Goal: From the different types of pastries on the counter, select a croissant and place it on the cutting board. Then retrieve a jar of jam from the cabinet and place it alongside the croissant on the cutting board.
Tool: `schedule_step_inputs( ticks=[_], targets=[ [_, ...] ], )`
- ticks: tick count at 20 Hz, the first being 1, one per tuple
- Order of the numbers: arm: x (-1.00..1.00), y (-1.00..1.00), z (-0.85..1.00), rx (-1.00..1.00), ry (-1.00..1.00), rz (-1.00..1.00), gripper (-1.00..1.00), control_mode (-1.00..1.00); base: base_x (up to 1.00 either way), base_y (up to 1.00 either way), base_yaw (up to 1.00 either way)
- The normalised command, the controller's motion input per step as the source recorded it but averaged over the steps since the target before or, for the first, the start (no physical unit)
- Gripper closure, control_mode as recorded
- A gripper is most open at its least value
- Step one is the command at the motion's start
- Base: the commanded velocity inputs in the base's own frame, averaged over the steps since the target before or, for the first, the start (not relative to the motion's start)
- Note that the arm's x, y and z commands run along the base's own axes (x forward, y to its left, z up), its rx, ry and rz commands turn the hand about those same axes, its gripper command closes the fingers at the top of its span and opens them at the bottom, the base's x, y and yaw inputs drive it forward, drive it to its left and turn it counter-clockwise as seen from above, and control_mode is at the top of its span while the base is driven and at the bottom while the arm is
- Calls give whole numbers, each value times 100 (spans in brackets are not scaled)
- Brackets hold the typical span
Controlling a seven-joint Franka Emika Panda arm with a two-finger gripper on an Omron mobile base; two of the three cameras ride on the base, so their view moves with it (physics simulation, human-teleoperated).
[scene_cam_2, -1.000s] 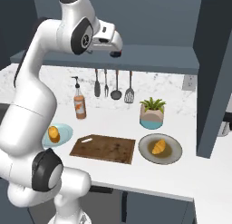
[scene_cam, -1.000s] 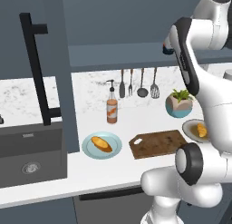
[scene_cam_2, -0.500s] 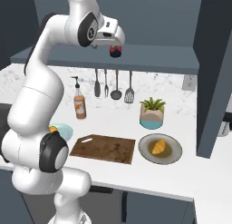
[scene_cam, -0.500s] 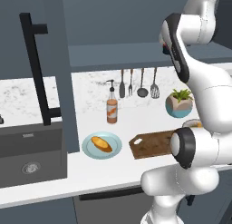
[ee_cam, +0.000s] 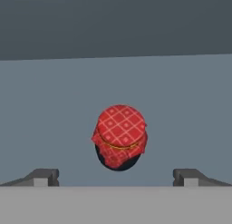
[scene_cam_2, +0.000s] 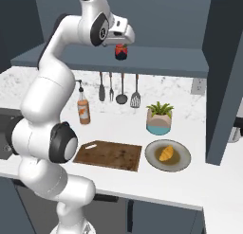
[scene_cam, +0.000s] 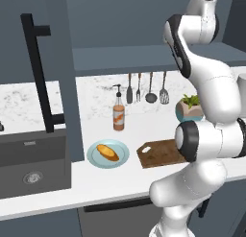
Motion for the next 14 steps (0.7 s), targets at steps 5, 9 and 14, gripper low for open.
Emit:
schedule_step_inputs(
  ticks=[5,9,14],
  targets=[
    [46,-21,0,0,-3,0,-100,-100,0,0,0],
    [32,-6,-1,0,0,0,-100,-100,0,0,0],
    [13,0,-5,0,0,-2,-100,-100,0,0,0]
  ],
)
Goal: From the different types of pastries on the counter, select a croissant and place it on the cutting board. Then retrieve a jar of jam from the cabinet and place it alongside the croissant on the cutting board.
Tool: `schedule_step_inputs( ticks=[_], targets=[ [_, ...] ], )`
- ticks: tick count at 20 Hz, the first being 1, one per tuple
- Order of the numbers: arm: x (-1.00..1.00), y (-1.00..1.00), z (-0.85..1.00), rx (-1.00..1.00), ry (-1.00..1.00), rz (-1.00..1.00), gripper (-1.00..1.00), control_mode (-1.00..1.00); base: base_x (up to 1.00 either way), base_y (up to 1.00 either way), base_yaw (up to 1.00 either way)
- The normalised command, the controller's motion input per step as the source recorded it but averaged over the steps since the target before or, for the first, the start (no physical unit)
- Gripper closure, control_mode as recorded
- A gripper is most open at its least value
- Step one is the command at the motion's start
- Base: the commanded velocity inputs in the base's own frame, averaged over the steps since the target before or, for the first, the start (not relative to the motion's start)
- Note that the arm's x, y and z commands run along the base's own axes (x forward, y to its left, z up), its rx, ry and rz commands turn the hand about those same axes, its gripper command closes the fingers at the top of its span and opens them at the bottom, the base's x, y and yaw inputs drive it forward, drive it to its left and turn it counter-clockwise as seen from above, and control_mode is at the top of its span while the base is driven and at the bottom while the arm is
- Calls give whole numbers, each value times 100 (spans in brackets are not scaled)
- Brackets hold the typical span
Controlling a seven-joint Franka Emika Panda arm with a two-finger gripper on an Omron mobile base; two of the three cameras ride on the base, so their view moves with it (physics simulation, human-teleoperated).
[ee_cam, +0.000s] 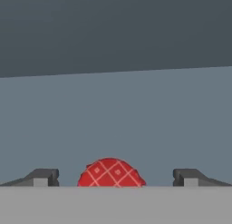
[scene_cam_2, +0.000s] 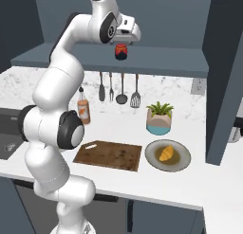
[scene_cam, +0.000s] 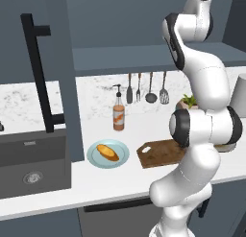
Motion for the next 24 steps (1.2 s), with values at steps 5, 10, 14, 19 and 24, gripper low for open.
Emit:
schedule_step_inputs(
  ticks=[5,10,14,19,24],
  targets=[
    [0,0,-3,0,1,-1,-100,-100,0,0,0],
    [0,0,-15,0,5,-1,-100,-100,0,0,0],
    [0,0,-19,0,1,-1,-100,-100,0,0,0],
    [0,1,-19,0,0,0,-100,-100,0,0,0],
    [1,5,-14,0,0,0,-100,-100,0,0,0]
  ],
)
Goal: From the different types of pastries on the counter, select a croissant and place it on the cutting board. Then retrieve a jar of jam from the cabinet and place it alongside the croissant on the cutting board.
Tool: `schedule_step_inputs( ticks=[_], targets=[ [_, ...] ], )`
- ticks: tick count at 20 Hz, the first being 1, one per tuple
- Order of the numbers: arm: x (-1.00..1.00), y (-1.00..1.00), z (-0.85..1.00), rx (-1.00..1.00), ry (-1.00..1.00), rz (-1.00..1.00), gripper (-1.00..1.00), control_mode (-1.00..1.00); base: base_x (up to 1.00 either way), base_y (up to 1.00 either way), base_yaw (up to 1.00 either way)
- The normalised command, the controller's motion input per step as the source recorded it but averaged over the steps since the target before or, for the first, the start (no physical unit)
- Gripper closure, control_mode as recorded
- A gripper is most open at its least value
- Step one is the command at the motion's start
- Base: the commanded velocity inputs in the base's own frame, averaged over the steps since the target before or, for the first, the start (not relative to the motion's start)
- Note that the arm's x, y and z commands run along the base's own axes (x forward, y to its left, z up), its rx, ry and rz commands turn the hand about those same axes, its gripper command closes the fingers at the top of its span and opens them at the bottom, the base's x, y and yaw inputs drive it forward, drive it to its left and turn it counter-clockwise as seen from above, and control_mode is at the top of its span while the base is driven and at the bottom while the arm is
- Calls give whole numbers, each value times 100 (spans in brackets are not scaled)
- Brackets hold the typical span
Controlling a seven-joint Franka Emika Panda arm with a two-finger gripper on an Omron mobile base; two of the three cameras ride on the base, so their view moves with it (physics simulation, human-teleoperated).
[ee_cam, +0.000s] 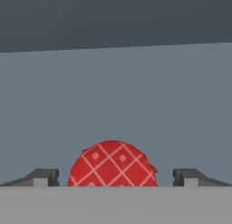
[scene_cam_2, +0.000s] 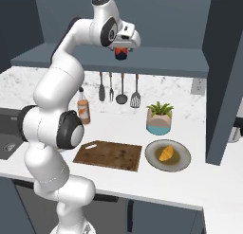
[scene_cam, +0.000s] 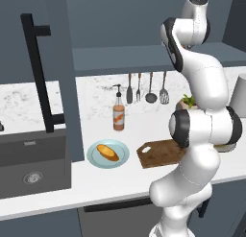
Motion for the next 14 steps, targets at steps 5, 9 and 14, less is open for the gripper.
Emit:
schedule_step_inputs(
  ticks=[5,9,14],
  targets=[
    [9,6,-6,0,0,0,-100,-100,0,0,0],
    [12,3,-9,0,1,0,100,-100,0,0,0],
    [0,0,0,0,8,0,100,-100,0,0,0]
  ],
)
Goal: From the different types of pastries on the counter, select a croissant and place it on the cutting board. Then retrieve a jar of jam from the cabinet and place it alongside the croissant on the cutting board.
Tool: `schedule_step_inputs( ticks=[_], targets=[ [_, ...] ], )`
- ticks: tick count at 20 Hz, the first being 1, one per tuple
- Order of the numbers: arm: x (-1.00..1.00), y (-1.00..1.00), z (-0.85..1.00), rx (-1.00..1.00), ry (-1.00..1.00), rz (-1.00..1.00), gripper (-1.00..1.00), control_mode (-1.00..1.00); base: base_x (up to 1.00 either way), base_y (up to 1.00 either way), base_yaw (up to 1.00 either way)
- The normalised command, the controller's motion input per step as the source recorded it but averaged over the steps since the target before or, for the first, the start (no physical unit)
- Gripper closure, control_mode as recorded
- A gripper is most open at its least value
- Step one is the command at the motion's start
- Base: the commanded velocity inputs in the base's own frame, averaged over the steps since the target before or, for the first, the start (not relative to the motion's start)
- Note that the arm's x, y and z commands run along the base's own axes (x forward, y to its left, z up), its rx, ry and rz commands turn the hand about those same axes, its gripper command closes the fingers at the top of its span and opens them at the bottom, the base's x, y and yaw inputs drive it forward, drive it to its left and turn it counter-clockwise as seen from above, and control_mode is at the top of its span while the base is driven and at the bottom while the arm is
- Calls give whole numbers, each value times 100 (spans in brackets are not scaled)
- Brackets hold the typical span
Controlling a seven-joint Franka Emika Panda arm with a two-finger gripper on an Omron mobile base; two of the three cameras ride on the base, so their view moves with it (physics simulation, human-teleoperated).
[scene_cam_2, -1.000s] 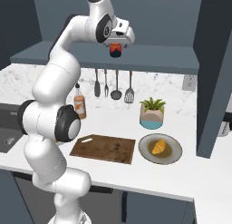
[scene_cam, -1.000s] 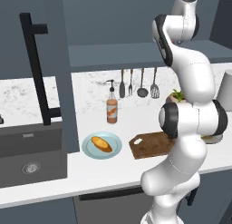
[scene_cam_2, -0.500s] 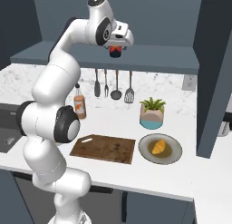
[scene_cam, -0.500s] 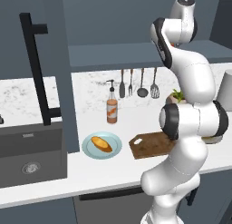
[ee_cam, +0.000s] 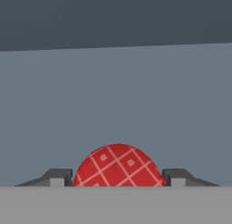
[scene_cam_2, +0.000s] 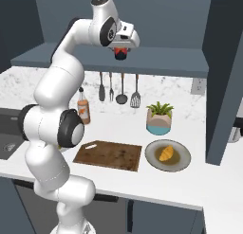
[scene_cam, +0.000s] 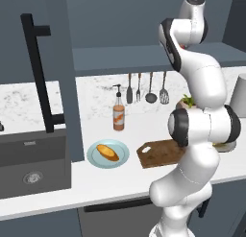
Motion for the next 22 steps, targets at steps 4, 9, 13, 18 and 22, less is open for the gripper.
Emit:
schedule_step_inputs(
  ticks=[4,9,13,18,22],
  targets=[
    [0,-5,5,0,7,0,100,-100,0,0,0],
    [-23,0,17,0,0,-2,100,-100,0,0,0],
    [-44,0,2,0,0,-1,100,-100,0,0,0],
    [-50,0,0,0,0,0,100,-100,0,0,0],
    [-48,0,0,0,0,0,100,-100,0,0,0]
  ],
)
